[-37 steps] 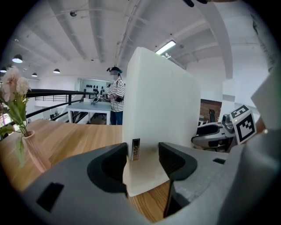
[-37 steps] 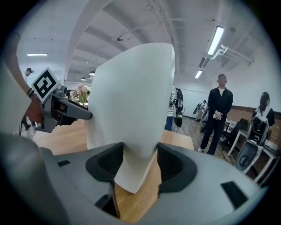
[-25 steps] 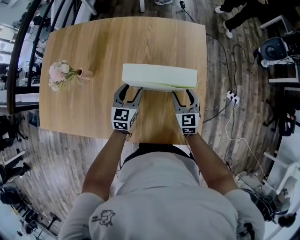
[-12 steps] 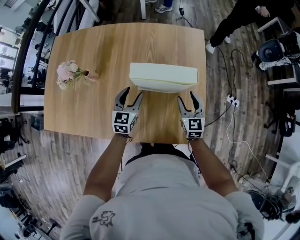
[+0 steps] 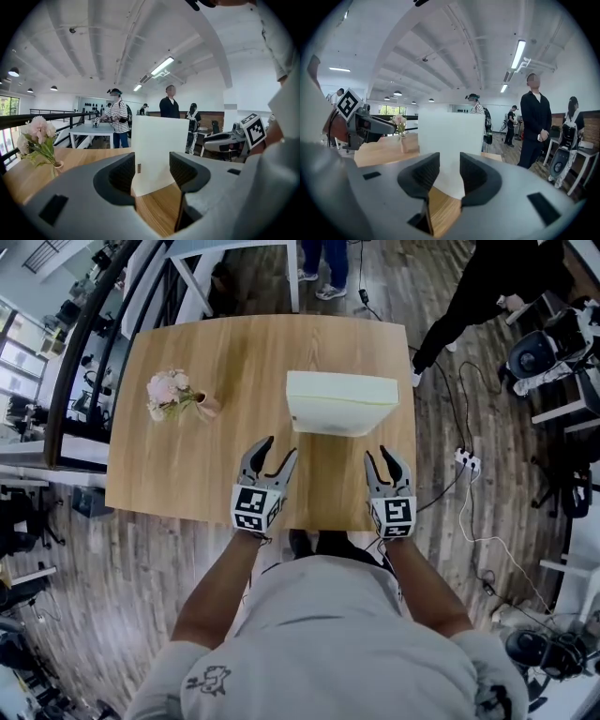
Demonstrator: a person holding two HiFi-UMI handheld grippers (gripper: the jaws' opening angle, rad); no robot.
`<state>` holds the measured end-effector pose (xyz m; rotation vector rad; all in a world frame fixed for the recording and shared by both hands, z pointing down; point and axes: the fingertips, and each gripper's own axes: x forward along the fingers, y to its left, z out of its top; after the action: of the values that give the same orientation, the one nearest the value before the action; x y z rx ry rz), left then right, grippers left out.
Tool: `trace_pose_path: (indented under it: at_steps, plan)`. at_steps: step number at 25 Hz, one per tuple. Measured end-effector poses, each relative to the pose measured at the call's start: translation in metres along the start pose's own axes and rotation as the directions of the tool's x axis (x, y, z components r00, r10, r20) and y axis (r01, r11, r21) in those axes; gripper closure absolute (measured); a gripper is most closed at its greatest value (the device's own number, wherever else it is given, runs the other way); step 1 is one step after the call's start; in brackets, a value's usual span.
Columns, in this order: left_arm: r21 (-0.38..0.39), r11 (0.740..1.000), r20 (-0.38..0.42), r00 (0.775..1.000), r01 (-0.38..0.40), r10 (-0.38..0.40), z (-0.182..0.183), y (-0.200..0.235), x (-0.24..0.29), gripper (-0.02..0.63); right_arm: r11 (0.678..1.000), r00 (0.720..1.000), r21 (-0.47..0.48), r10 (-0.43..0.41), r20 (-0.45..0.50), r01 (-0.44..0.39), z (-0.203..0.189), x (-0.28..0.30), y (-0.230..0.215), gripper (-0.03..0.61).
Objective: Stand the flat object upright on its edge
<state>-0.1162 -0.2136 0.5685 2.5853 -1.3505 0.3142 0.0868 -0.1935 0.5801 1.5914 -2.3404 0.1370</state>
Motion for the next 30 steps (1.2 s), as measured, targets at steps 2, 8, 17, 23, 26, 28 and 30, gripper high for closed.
trace_pose_path:
  at_steps: [2, 8, 17, 23, 26, 28, 30]
  plan:
    - [0.011, 1.000, 0.013, 1.000, 0.013, -0.013, 0.007, -0.007, -0.015, 0.386, 1.000, 1.000, 0.002, -0.002, 0.017, 0.002, 0.009, -0.013, 0.009, 0.446]
    - [0.038, 0.998, 0.046, 0.997, 0.054, -0.056, 0.020, -0.022, -0.054, 0.455, 1.000, 0.999, 0.003, 0.017, 0.045, -0.018, 0.033, -0.049, 0.037, 0.493]
    - [0.025, 0.992, 0.080, 0.989, 0.122, -0.124, 0.042, -0.045, -0.102, 0.601, 0.998, 0.993, 0.026, 0.046, 0.107, -0.049, 0.074, -0.097, 0.062, 0.572]
    - [0.017, 0.994, 0.108, 0.988, 0.112, -0.113, 0.057, -0.063, -0.123, 0.607, 0.994, 0.984, -0.015, 0.109, 0.140, -0.108, 0.091, -0.123, 0.060, 0.574]
    - [0.033, 0.994, 0.111, 0.988, 0.100, -0.103, 0.064, -0.079, -0.127, 0.607, 0.990, 0.980, -0.025, 0.139, 0.143, -0.137, 0.092, -0.136, 0.053, 0.574]
    - [0.052, 0.995, 0.108, 0.990, 0.089, -0.094, 0.066, -0.092, -0.128, 0.607, 0.987, 0.978, -0.025, 0.159, 0.137, -0.157, 0.089, -0.144, 0.046, 0.574]
    - [0.051, 0.995, 0.104, 0.991, 0.081, -0.086, 0.066, -0.106, -0.130, 0.607, 0.984, 0.975, -0.025, 0.178, 0.135, -0.176, 0.084, -0.153, 0.040, 0.574]
